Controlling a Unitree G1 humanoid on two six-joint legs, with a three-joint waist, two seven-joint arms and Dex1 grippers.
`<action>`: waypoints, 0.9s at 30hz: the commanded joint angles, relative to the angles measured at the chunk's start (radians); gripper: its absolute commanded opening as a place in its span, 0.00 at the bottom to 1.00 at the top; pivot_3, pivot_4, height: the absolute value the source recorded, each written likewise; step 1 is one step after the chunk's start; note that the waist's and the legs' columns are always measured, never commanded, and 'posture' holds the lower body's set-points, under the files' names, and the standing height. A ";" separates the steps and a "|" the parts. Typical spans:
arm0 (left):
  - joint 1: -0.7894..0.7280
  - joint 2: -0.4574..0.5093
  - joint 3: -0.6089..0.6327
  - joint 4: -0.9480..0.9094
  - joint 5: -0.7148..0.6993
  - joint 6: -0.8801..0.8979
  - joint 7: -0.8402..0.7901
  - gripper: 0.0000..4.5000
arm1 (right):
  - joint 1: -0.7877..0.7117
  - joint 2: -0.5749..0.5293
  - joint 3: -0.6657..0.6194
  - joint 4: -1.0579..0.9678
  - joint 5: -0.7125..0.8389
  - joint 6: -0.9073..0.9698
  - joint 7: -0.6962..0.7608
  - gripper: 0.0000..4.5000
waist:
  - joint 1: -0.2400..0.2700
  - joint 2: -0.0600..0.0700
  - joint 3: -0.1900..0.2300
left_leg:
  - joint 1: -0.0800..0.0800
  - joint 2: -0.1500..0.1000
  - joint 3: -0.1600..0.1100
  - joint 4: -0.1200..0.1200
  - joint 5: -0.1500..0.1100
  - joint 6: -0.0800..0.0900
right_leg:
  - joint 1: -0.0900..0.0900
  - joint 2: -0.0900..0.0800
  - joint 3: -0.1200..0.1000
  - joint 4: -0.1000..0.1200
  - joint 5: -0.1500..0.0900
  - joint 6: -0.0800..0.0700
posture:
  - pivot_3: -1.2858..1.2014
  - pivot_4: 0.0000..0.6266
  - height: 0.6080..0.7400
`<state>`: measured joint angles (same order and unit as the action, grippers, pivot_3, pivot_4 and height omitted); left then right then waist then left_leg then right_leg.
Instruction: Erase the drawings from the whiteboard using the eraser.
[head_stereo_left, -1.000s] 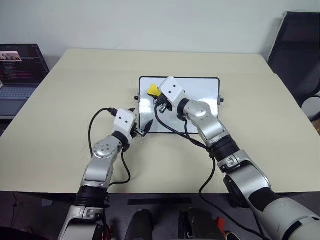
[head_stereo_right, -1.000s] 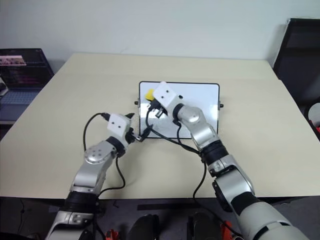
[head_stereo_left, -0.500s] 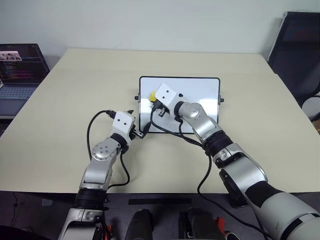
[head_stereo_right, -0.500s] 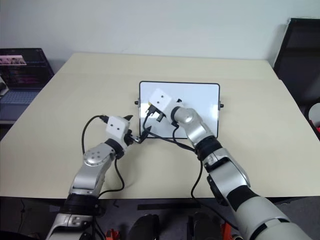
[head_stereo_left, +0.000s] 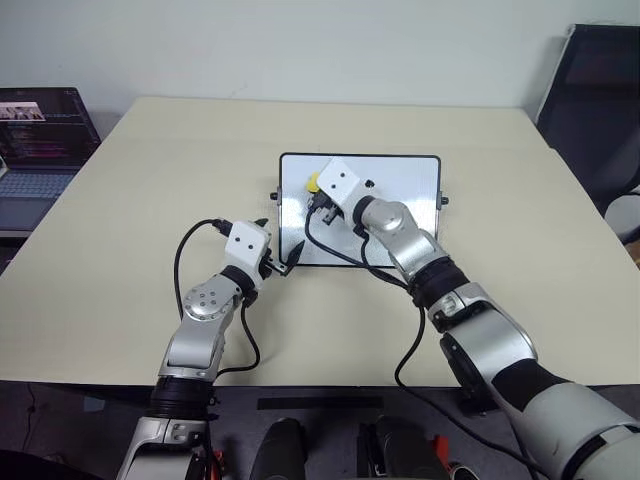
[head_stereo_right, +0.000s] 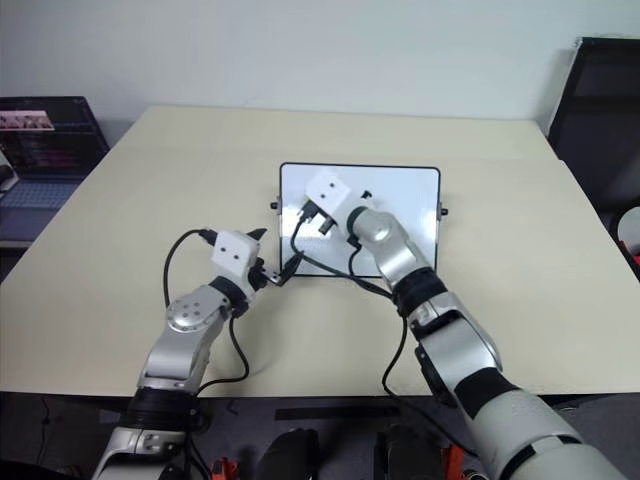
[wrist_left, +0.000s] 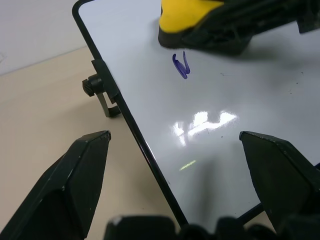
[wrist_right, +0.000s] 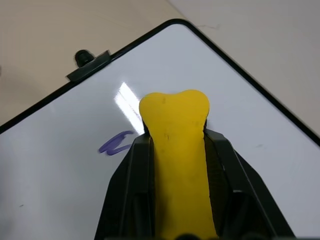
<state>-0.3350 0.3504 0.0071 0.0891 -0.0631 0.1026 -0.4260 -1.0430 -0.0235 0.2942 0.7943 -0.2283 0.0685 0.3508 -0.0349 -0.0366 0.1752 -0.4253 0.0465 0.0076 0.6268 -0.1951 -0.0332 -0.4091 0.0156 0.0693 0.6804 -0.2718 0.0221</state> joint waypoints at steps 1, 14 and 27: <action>-0.002 0.017 0.022 -0.042 -0.009 -0.006 -0.002 1.00 | 0.065 0.002 0.043 -0.088 -0.026 0.045 0.047 0.21 | 0.000 0.000 0.000 | 0.000 0.000 0.000 0.000 0.000 0.000 | 0.000 0.000 0.000 0.000 0.000 0.000 | 0.52 0.24 1.00; -0.012 0.033 0.029 -0.026 -0.010 -0.012 -0.003 1.00 | 0.155 -0.051 0.051 -0.267 -0.059 0.130 0.069 0.21 | 0.004 0.000 0.000 | 0.000 0.000 -0.001 0.001 0.000 0.000 | 0.001 0.000 -0.001 0.000 0.000 0.000 | 0.52 0.24 1.00; -0.013 -0.003 0.003 -0.055 -0.029 0.002 -0.028 1.00 | 0.355 -0.184 -0.170 -0.800 0.155 0.429 0.177 0.21 | 0.003 0.000 0.000 | -0.003 0.000 -0.002 0.000 0.000 0.000 | -0.001 -0.001 -0.002 -0.001 0.000 0.000 | 0.52 0.24 1.00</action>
<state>-0.3342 0.3489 0.0085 0.0826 -0.0733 0.1089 -0.4442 -0.6980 -0.2071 0.1609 0.1236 -0.1297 0.4386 0.5038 -0.0320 -0.0367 0.1752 -0.4282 0.0462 0.0054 0.6265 -0.1954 -0.0336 -0.4104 0.0153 0.0675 0.6799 -0.2719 0.0222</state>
